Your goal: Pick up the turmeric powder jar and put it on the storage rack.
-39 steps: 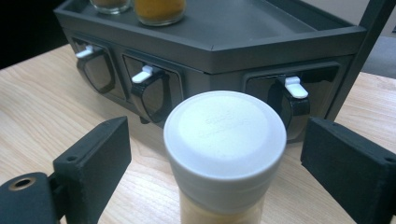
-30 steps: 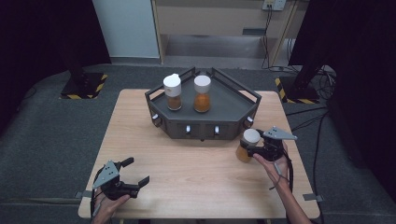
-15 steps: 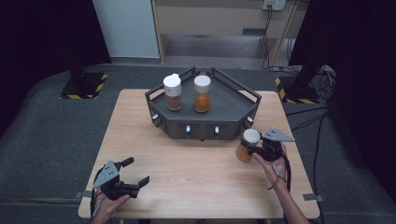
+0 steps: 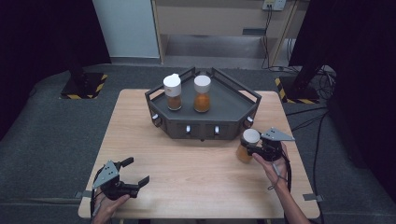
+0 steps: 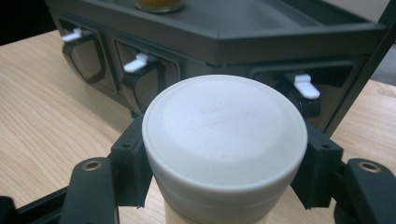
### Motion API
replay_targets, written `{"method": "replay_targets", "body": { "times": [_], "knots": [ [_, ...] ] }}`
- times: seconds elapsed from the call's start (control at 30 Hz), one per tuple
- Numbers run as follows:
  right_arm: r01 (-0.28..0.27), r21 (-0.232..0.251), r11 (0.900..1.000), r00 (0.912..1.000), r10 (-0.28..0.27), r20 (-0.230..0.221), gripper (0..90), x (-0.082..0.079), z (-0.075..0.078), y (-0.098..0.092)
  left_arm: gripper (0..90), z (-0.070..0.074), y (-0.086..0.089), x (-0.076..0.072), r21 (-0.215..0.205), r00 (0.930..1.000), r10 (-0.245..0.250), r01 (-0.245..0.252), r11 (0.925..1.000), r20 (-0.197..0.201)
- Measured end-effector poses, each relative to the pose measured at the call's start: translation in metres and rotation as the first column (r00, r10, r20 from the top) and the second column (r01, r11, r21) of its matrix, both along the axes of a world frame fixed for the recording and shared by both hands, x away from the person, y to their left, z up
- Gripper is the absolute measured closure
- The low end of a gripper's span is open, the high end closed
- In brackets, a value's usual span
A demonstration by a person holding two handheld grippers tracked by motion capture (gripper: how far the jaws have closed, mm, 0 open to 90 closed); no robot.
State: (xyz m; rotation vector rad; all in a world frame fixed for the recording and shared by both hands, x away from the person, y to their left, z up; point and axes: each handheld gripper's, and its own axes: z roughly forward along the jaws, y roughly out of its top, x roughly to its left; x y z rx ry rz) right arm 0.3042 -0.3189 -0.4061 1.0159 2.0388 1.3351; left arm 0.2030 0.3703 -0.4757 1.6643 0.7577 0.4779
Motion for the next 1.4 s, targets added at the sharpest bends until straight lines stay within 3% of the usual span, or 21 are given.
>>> {"method": "replay_targets", "body": {
  "times": [0.83,1.2,1.4],
  "knots": [
    [-0.081,0.016,0.997,0.9967,0.08,0.007,33.6,0.005,0.086,-0.002,0.0,0.0,0.0,0.001,-0.004,0.9999,-0.001,0.001,1.0,-0.011],
    [-0.118,0.005,0.993,0.9929,0.118,0.015,33.6,0.021,0.125,0.012,0.0,0.0,0.0,0.003,-0.007,0.9998,-0.009,0.009,0.9999,-0.018],
    [-0.128,0.016,0.992,0.9917,0.128,0.005,33.6,0.036,0.138,0.021,0.0,0.0,0.0,0.003,-0.007,0.9998,-0.008,0.008,0.9999,-0.018]
  ]
}}
